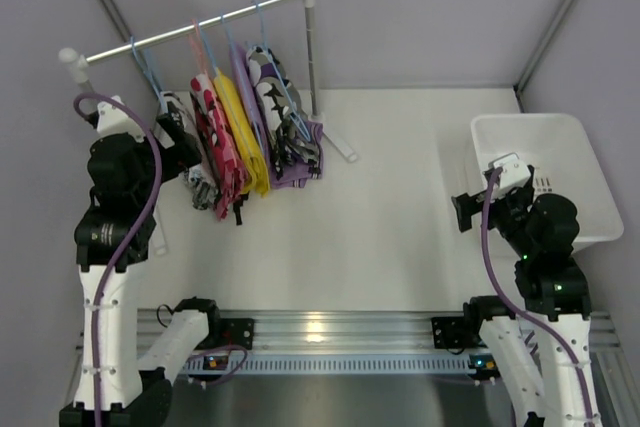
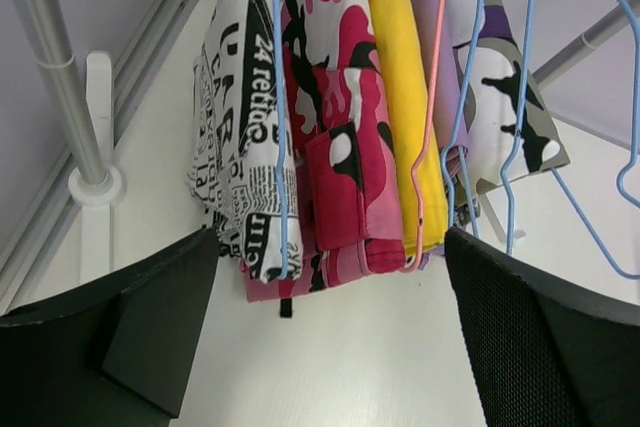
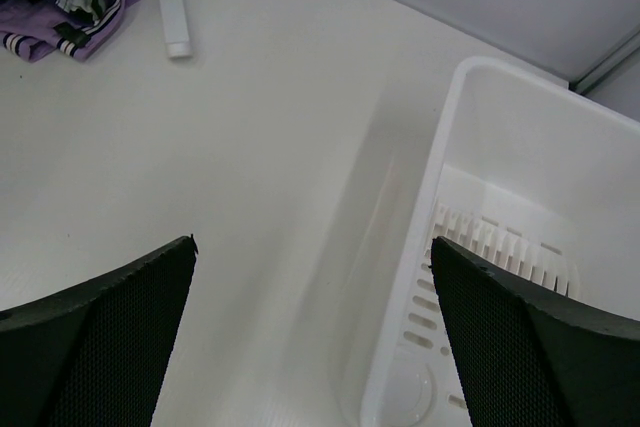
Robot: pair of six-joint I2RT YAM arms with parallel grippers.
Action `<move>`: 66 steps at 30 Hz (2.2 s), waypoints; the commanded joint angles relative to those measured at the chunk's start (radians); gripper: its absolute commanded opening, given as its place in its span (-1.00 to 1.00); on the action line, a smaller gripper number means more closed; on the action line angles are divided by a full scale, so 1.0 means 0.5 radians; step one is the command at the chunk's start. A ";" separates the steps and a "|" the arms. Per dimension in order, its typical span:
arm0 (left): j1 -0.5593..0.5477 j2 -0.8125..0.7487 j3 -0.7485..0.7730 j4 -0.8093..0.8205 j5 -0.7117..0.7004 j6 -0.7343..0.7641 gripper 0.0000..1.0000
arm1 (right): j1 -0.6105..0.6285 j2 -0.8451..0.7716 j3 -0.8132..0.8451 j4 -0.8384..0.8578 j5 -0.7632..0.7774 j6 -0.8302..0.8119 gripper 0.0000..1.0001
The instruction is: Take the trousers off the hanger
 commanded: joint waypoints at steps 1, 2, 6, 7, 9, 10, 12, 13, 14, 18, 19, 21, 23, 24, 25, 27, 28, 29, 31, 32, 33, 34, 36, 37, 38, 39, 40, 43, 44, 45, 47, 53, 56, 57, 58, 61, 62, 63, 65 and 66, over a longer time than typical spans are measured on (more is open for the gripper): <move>0.011 -0.010 -0.043 0.395 0.036 0.013 0.98 | -0.014 0.028 0.098 0.116 -0.064 -0.033 0.99; 0.014 0.012 -0.037 0.411 0.024 0.035 0.97 | -0.014 0.031 0.095 0.113 -0.070 -0.033 0.99; 0.023 0.177 0.064 0.408 -0.093 0.062 0.93 | -0.017 0.025 0.077 0.119 -0.079 -0.033 0.99; 0.038 0.223 0.091 0.408 -0.074 0.065 0.92 | -0.014 0.025 0.073 0.119 -0.082 -0.033 0.99; 0.111 0.266 0.085 0.463 -0.032 0.084 0.91 | -0.014 0.025 0.067 0.122 -0.085 -0.033 0.99; 0.142 0.285 0.082 0.481 -0.001 0.081 0.90 | -0.017 0.025 0.064 0.125 -0.091 -0.033 0.99; 0.325 0.367 0.089 0.478 0.103 0.066 0.89 | -0.014 0.031 0.067 0.128 -0.097 -0.036 0.98; 0.406 0.398 0.092 0.478 0.262 0.038 0.85 | -0.014 0.034 0.067 0.128 -0.097 -0.036 0.99; 0.501 0.429 0.089 0.478 0.382 0.020 0.82 | -0.017 0.031 0.067 0.128 -0.097 -0.036 0.99; 0.842 0.509 -0.019 0.622 0.845 -0.020 0.70 | -0.014 0.028 0.058 0.137 -0.104 -0.039 0.99; 0.860 0.506 -0.052 0.668 0.965 -0.014 0.68 | -0.014 0.028 0.055 0.140 -0.104 -0.039 0.99; 0.885 0.472 -0.172 0.834 1.045 0.004 0.66 | -0.017 0.031 0.040 0.150 -0.100 -0.036 0.99; 0.904 0.451 -0.294 0.956 1.201 0.029 0.65 | -0.014 0.037 0.028 0.153 -0.104 -0.033 0.99; 0.910 0.423 -0.334 1.054 1.241 0.032 0.64 | -0.014 0.037 0.027 0.156 -0.107 -0.030 0.99; 0.910 0.414 -0.374 1.107 1.281 0.041 0.63 | -0.017 0.037 0.024 0.153 -0.107 -0.030 0.99; 0.910 0.386 -0.466 1.193 1.364 0.032 0.63 | -0.017 0.041 0.024 0.156 -0.107 -0.033 0.99; 0.910 0.386 -0.485 1.239 1.392 0.017 0.63 | -0.014 0.044 0.024 0.153 -0.104 -0.033 0.99; 0.913 0.392 -0.500 1.251 1.407 0.004 0.62 | -0.014 0.044 0.024 0.156 -0.104 -0.036 0.99; 0.916 0.438 -0.516 1.291 1.426 -0.042 0.60 | -0.017 0.053 0.030 0.156 -0.104 -0.036 0.99; 0.919 0.462 -0.516 1.322 1.450 -0.060 0.56 | -0.014 0.053 0.027 0.159 -0.104 -0.036 0.99; 0.922 0.499 -0.522 1.361 1.484 -0.082 0.51 | -0.014 0.053 0.027 0.162 -0.110 -0.036 0.99; 0.925 0.518 -0.543 1.420 1.578 -0.133 0.39 | -0.014 0.056 0.024 0.168 -0.113 -0.039 0.99; 0.925 0.567 -0.568 1.628 1.665 -0.198 0.29 | -0.014 0.062 0.024 0.165 -0.116 -0.036 0.99; 0.925 0.582 -0.583 1.693 1.726 -0.262 0.26 | -0.014 0.062 0.024 0.165 -0.116 -0.042 0.99; 0.925 0.601 -0.586 1.769 1.748 -0.293 0.25 | -0.014 0.062 0.024 0.165 -0.116 -0.043 0.99; 0.925 0.646 -0.580 1.791 1.769 -0.315 0.24 | -0.014 0.059 0.024 0.165 -0.116 -0.043 0.99; 0.925 0.671 -0.574 1.804 1.806 -0.354 0.23 | -0.014 0.059 0.024 0.159 -0.116 -0.046 0.99; 0.925 0.708 -0.589 1.898 1.849 -0.434 0.22 | -0.014 0.031 0.018 0.159 -0.125 -0.070 0.99; 0.925 0.711 -0.602 1.929 1.883 -0.459 0.21 | -0.014 0.022 0.012 0.162 -0.125 -0.076 0.99; 0.928 0.702 -0.632 2.002 1.898 -0.480 0.20 | -0.014 0.010 0.006 0.162 -0.125 -0.082 0.99; 0.925 0.699 -0.669 2.073 1.938 -0.551 0.18 | -0.014 0.004 -0.003 0.159 -0.125 -0.092 0.99; 0.928 0.690 -0.749 2.190 1.969 -0.582 0.08 | -0.014 -0.002 -0.019 0.165 -0.128 -0.089 0.99; 0.928 0.684 -0.770 2.212 1.966 -0.548 0.04 | -0.017 -0.002 -0.025 0.174 -0.128 -0.085 0.99; 0.925 0.687 -0.771 2.209 1.960 -0.536 0.02 | -0.014 0.001 -0.025 0.177 -0.134 -0.082 0.99; 0.925 0.696 -0.767 2.203 1.966 -0.499 -0.04 | -0.017 -0.002 -0.025 0.177 -0.134 -0.079 0.99; 0.925 0.723 -0.764 2.209 1.978 -0.435 -0.38 | -0.014 -0.009 -0.022 0.171 -0.146 -0.079 0.99; 0.925 0.733 -0.761 2.209 1.975 -0.428 -0.52 | -0.014 -0.012 -0.022 0.171 -0.146 -0.082 0.99; 0.925 0.751 -0.755 2.206 1.981 -0.431 -0.64 | -0.014 -0.021 -0.022 0.168 -0.150 -0.085 0.99; 0.928 0.769 -0.737 2.199 2.003 -0.456 -0.97 | -0.011 -0.027 -0.022 0.153 -0.153 -0.098 0.99; 0.928 0.779 -0.719 2.196 2.012 -0.471 -1.00 | -0.014 -0.033 -0.022 0.150 -0.150 -0.104 0.99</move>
